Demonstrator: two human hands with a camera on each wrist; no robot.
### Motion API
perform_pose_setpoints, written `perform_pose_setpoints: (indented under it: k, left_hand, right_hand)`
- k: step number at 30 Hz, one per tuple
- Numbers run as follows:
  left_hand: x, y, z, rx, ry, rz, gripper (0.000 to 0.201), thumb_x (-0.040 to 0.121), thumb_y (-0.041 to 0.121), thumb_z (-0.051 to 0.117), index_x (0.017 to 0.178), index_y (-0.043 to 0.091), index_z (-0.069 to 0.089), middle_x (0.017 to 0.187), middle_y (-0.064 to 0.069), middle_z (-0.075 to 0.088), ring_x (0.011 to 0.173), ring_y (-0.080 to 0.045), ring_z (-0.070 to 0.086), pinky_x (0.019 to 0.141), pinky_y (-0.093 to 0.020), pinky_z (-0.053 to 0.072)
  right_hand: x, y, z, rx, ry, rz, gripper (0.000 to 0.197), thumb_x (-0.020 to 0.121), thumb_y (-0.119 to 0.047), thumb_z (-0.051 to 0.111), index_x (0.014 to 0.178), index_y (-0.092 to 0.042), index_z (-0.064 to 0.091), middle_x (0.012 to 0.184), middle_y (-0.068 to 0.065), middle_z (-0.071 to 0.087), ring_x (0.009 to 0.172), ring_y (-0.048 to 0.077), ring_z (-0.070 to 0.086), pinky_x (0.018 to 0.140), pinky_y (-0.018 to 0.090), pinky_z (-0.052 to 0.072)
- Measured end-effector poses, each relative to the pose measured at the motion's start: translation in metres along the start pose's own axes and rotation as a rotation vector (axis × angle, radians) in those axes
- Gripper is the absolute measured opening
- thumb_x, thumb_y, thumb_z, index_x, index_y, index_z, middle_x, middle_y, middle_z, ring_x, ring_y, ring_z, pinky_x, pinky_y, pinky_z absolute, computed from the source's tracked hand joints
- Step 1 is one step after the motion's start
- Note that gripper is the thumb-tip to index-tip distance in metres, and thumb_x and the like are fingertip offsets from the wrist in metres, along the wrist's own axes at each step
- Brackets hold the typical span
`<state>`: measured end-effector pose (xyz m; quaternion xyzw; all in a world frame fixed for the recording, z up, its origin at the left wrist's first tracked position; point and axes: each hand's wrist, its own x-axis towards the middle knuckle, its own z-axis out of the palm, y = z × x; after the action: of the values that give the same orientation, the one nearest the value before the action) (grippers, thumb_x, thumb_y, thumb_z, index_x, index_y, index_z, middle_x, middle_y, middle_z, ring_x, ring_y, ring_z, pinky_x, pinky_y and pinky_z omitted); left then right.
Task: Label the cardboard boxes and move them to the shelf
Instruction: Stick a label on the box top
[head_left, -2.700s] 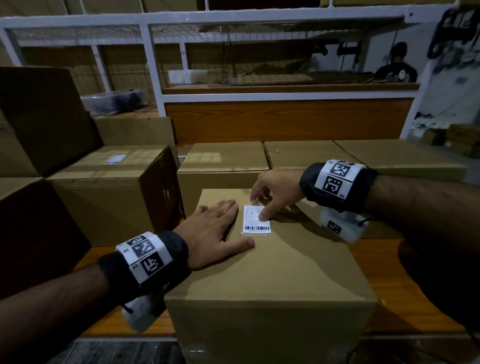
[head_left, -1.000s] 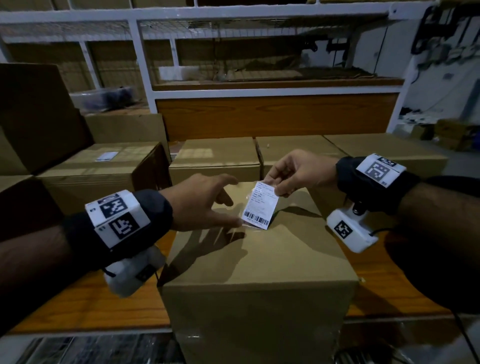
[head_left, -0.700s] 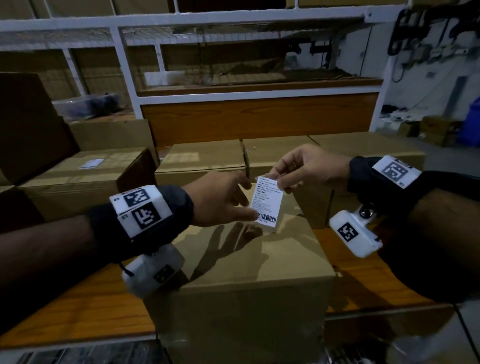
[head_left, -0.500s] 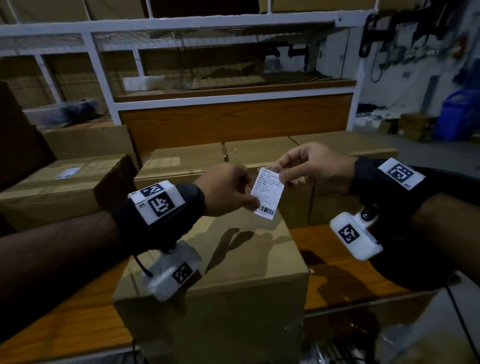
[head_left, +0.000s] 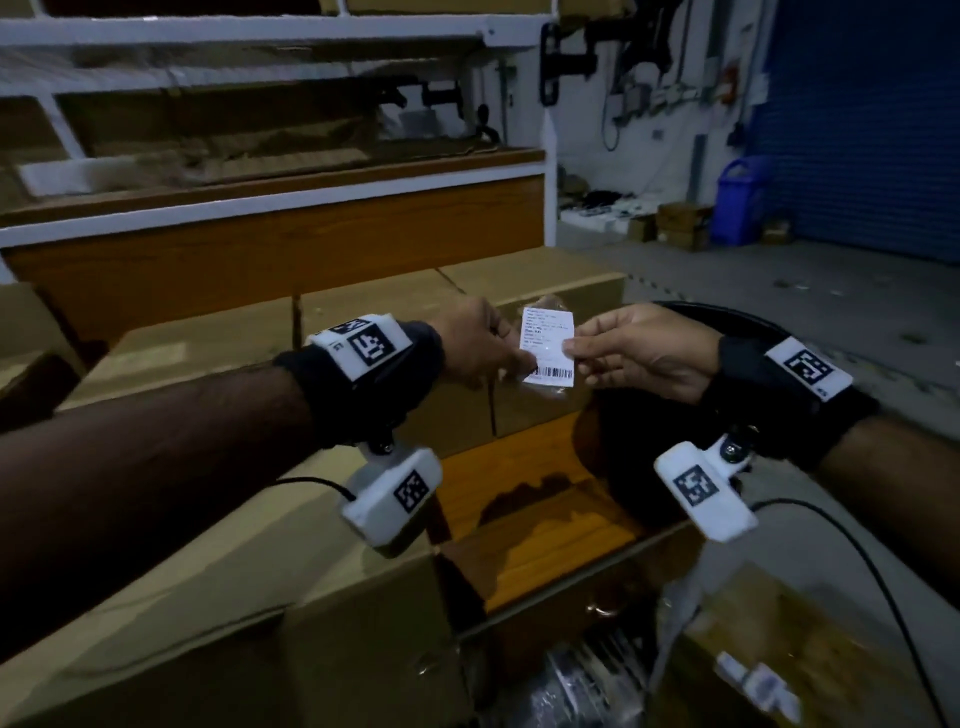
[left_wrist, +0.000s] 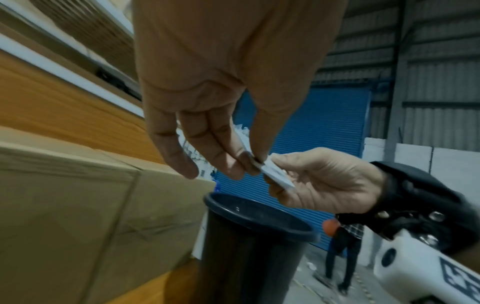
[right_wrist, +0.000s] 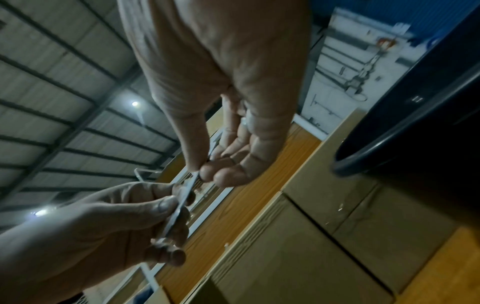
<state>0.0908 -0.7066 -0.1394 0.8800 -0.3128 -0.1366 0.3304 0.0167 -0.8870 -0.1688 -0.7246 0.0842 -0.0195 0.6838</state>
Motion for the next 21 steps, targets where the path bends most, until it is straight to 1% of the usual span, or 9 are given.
perform_pose_setpoints:
  k: [4, 8, 10, 12, 16, 17, 19, 20, 21]
  left_hand:
    - [0.041, 0.033, 0.034, 0.016, -0.071, 0.009, 0.015, 0.085, 0.021, 0.071, 0.076, 0.009, 0.069, 0.065, -0.002, 0.066, 0.054, -0.013, 0.053, 0.053, -0.026, 0.048]
    - [0.078, 0.059, 0.068, 0.04, -0.098, 0.02, 0.021, 0.084, 0.02, 0.07, 0.066, 0.011, 0.066, 0.045, 0.004, 0.058, 0.037, -0.01, 0.046, 0.04, -0.019, 0.039]
    - [0.094, 0.066, 0.083, 0.004, -0.086, -0.013, 0.018, 0.083, 0.019, 0.07, 0.07, 0.008, 0.066, 0.048, 0.002, 0.06, 0.034, -0.008, 0.05, 0.038, -0.018, 0.042]
    - [0.11, 0.071, 0.097, -0.011, -0.078, -0.043, 0.017, 0.083, 0.021, 0.071, 0.074, 0.005, 0.069, 0.055, -0.001, 0.065, 0.038, -0.011, 0.055, 0.044, -0.022, 0.049]
    - [0.134, 0.069, 0.116, 0.108, -0.108, -0.042, 0.018, 0.083, 0.025, 0.071, 0.073, 0.009, 0.071, 0.059, 0.002, 0.067, 0.042, -0.006, 0.057, 0.043, -0.016, 0.046]
    - [0.138, 0.068, 0.118, 0.112, -0.118, -0.045, 0.018, 0.083, 0.025, 0.072, 0.077, 0.008, 0.072, 0.065, 0.0, 0.069, 0.049, -0.006, 0.061, 0.049, -0.017, 0.05]
    - [0.145, 0.064, 0.121, 0.127, -0.114, -0.052, 0.022, 0.082, 0.025, 0.072, 0.086, 0.004, 0.074, 0.079, -0.004, 0.074, 0.068, -0.013, 0.068, 0.073, -0.025, 0.056]
    - [0.148, 0.062, 0.122, 0.148, -0.106, -0.052, 0.023, 0.082, 0.027, 0.072, 0.088, 0.004, 0.075, 0.083, -0.005, 0.075, 0.073, -0.015, 0.069, 0.078, -0.027, 0.055]
    - [0.149, 0.061, 0.121, 0.176, -0.101, -0.048, 0.024, 0.082, 0.027, 0.072, 0.089, 0.005, 0.075, 0.084, -0.005, 0.075, 0.074, -0.015, 0.068, 0.077, -0.027, 0.053]
  right_hand:
    - [-0.007, 0.011, -0.049, 0.061, 0.168, 0.036, 0.004, 0.084, -0.004, 0.068, 0.081, -0.003, 0.065, 0.071, 0.009, 0.065, 0.058, 0.012, 0.056, 0.053, 0.017, 0.051]
    - [-0.003, 0.021, -0.089, 0.083, 0.293, 0.059, 0.01, 0.086, -0.003, 0.066, 0.077, -0.006, 0.063, 0.067, 0.008, 0.06, 0.057, 0.011, 0.051, 0.049, 0.016, 0.049]
    - [0.003, 0.024, -0.105, 0.051, 0.357, 0.082, 0.009, 0.084, -0.003, 0.068, 0.076, -0.005, 0.064, 0.066, 0.008, 0.058, 0.05, 0.009, 0.05, 0.046, 0.017, 0.048]
    - [0.009, 0.028, -0.118, -0.003, 0.424, 0.109, 0.01, 0.083, 0.0, 0.069, 0.074, -0.004, 0.065, 0.065, 0.009, 0.059, 0.049, 0.009, 0.051, 0.046, 0.018, 0.048]
    - [0.019, 0.037, -0.131, -0.083, 0.477, 0.156, 0.006, 0.081, 0.002, 0.069, 0.076, 0.0, 0.066, 0.07, 0.014, 0.062, 0.053, 0.013, 0.053, 0.049, 0.02, 0.05]
    - [0.021, 0.039, -0.132, -0.099, 0.485, 0.168, 0.006, 0.081, 0.002, 0.069, 0.076, 0.0, 0.066, 0.069, 0.013, 0.063, 0.052, 0.013, 0.055, 0.051, 0.022, 0.05]
    - [0.027, 0.043, -0.133, -0.124, 0.499, 0.183, 0.009, 0.081, 0.003, 0.069, 0.073, -0.001, 0.065, 0.064, 0.012, 0.064, 0.051, 0.013, 0.057, 0.057, 0.025, 0.051]
    - [0.028, 0.045, -0.132, -0.139, 0.501, 0.185, 0.01, 0.081, 0.003, 0.069, 0.072, 0.0, 0.064, 0.064, 0.012, 0.063, 0.052, 0.015, 0.057, 0.061, 0.027, 0.052]
    - [0.029, 0.045, -0.13, -0.16, 0.504, 0.187, 0.012, 0.081, 0.004, 0.068, 0.07, 0.0, 0.064, 0.065, 0.014, 0.062, 0.055, 0.018, 0.057, 0.065, 0.03, 0.051]
